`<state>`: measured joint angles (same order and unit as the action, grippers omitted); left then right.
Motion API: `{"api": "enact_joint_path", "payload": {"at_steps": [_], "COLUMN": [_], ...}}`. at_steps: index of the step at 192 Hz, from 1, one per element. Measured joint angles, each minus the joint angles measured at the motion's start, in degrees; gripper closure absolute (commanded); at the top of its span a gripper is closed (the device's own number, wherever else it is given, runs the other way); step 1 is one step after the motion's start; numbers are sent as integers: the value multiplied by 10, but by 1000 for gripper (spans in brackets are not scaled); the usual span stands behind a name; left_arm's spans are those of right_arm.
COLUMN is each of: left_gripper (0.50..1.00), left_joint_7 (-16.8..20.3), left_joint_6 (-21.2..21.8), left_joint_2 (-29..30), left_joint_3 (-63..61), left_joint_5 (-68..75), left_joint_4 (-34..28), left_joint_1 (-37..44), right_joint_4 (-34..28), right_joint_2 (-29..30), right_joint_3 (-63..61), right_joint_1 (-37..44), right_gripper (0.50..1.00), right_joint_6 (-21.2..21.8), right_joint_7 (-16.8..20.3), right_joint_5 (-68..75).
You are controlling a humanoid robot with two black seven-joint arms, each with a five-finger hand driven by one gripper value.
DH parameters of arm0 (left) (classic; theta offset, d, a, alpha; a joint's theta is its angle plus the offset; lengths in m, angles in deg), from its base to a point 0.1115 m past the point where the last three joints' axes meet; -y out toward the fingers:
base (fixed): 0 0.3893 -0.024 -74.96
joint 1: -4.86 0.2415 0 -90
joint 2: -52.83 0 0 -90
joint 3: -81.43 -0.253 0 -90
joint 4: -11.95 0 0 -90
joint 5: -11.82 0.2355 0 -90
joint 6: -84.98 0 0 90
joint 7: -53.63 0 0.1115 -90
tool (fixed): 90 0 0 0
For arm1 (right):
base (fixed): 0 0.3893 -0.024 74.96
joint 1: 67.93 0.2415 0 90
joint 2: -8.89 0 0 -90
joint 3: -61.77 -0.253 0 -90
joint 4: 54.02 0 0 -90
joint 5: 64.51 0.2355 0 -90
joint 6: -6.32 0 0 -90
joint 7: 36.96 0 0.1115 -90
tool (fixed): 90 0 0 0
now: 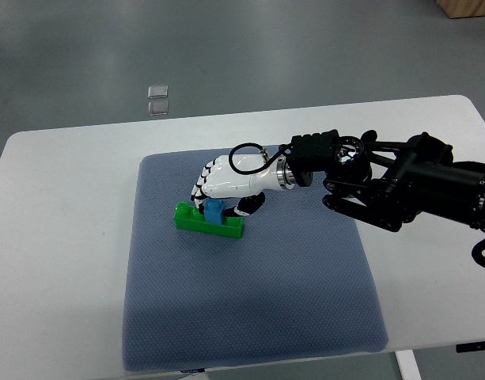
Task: Stack blue block on green block with right hand
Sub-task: 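Press the blue block down onto the green block's studs, then open the right hand and lift it off the blue block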
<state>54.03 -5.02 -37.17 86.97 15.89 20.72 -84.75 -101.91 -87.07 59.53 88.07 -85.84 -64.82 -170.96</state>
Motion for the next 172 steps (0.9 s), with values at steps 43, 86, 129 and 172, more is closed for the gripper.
{"api": "enact_joint_path", "payload": {"at_steps": [43, 86, 129, 172], "left_gripper": [500, 500, 500, 500], "left_joint_7": [0, 0, 0, 0], "left_joint_6": [0, 0, 0, 0], "left_joint_2": [0, 0, 0, 0], "left_joint_3": [0, 0, 0, 0], "left_joint_5": [0, 0, 0, 0], "left_joint_4": [0, 0, 0, 0], "left_joint_1": [0, 0, 0, 0], "right_joint_4": [-1, -2, -3, -1], "right_joint_2": [-2, -6, -8, -9], "right_joint_3": [-3, -4, -6, -35], "right_joint_1": [6, 12, 19, 21], "right_gripper": [650, 642, 628, 593], "right_joint_6": [1, 1, 1, 8], "right_joint_7": [0, 0, 0, 2], "right_joint_5": [1, 2, 5, 5]}}
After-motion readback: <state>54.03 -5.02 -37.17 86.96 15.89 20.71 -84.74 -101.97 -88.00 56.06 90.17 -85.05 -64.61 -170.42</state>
